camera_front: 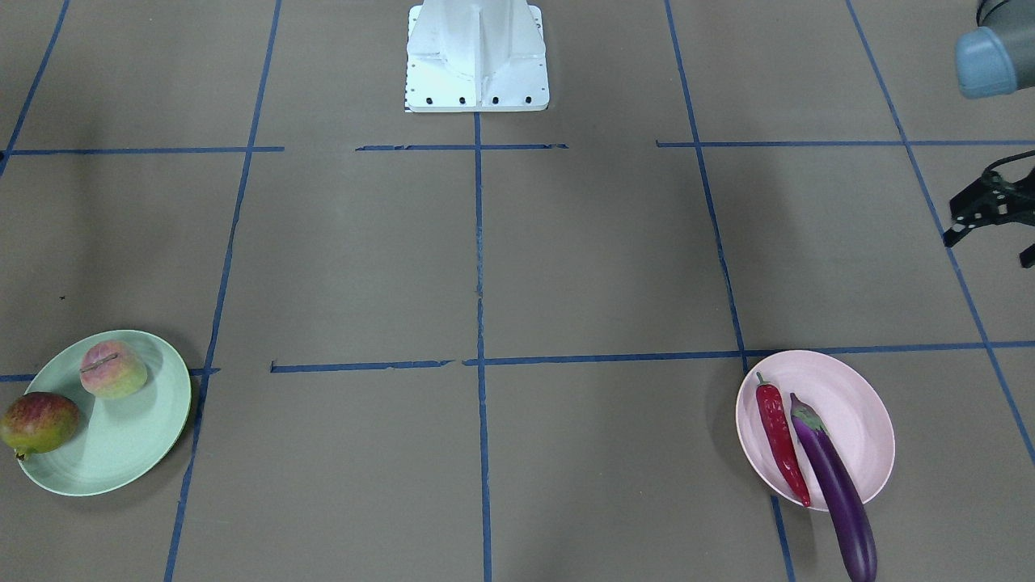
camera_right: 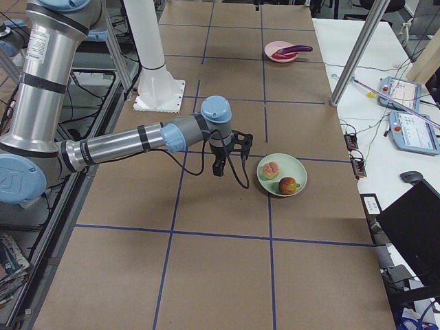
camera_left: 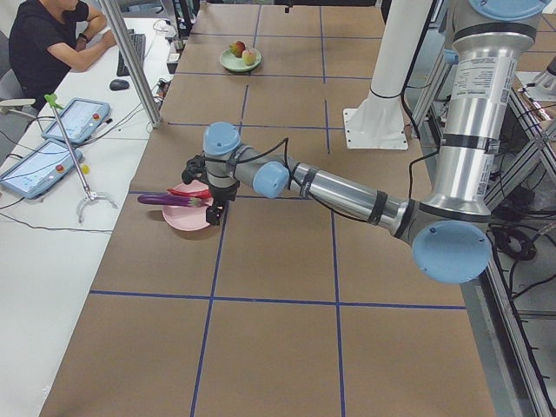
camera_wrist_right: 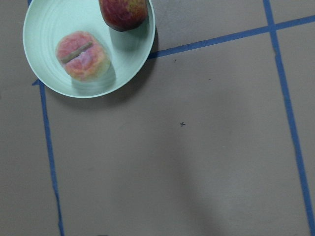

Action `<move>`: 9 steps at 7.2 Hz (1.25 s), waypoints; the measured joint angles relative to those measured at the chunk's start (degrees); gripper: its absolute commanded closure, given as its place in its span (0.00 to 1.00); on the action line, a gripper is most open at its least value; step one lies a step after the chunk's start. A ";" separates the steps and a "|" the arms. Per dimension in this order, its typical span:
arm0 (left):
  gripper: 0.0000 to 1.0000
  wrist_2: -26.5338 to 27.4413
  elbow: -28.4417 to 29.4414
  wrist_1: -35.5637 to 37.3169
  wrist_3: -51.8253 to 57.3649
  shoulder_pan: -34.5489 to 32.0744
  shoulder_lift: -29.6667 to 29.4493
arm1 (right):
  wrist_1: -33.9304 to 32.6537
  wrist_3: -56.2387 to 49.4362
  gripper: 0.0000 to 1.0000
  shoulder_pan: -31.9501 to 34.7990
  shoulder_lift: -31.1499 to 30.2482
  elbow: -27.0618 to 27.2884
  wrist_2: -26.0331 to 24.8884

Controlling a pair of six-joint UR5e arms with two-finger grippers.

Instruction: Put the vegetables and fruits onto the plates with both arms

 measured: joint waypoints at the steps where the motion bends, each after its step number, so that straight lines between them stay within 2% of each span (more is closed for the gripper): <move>1: 0.00 -0.10 0.57 4.11 8.93 -4.16 1.44 | -3.03 -8.30 0.00 3.09 -0.65 -0.59 -0.27; 2: 0.00 -0.24 0.68 8.45 14.31 -7.48 3.15 | -7.81 -17.89 0.00 6.66 -0.73 -1.08 -0.80; 4: 0.00 -0.46 -0.39 12.41 17.17 -11.41 8.71 | -15.79 -32.48 0.00 11.77 -0.81 -1.30 -1.44; 7: 0.00 -1.50 -2.45 13.51 15.08 -12.26 12.41 | -18.83 -37.33 0.00 12.51 -0.53 -2.00 -1.56; 9: 0.00 -4.04 -7.37 13.63 9.16 -12.09 16.42 | -18.98 -37.52 0.00 12.51 -0.71 -1.94 -1.69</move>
